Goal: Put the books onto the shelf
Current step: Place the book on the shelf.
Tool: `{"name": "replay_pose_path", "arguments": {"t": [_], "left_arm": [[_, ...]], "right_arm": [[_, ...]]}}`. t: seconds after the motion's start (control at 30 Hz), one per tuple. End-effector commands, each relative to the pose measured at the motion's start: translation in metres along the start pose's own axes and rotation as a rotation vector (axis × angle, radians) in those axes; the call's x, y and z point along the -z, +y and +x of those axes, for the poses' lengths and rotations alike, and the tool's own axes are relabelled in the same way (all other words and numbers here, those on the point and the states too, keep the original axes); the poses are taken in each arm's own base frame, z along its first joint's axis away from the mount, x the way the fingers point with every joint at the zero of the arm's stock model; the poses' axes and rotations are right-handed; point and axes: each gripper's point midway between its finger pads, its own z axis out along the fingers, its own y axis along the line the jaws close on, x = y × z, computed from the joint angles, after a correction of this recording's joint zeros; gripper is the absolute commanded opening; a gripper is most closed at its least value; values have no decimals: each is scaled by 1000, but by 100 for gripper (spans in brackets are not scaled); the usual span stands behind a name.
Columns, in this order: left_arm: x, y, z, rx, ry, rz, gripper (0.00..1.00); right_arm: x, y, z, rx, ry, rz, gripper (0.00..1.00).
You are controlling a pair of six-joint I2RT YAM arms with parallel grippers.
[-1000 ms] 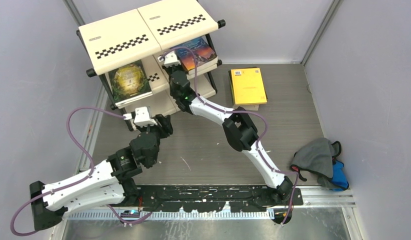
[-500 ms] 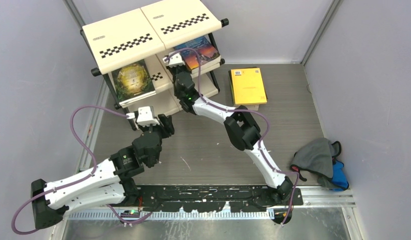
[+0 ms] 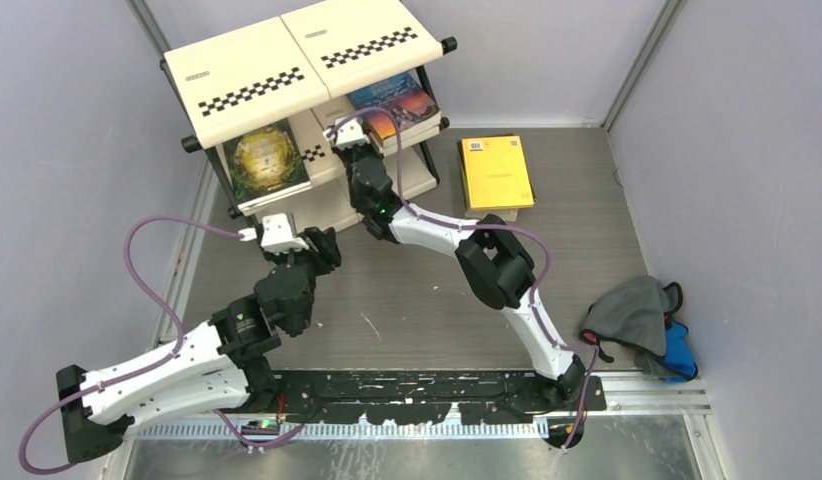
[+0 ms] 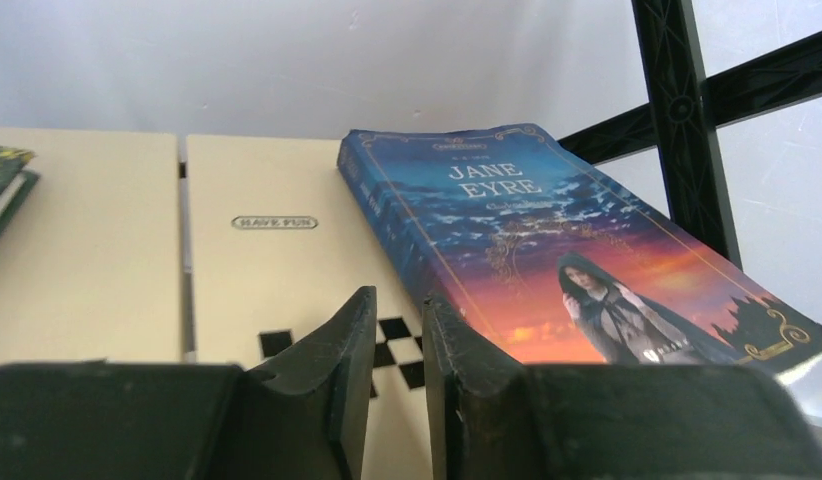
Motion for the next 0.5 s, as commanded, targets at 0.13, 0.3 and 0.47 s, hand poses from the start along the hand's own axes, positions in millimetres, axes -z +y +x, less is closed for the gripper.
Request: {"name": "replay_pose_path", "arguments": {"t": [0.13,0.3,0.47], "left_arm": [[6,0,-40,88,-72,5,58],[8,-10,-44,86,-63,62,58],[9,-24,-40,99,-36,128,61]], "right_arm": [[55,-25,-72,-99,-43,46,40],[95,-50,-74,-146,15,101,50],[135,-86,-64,-220,97,163,57]]}}
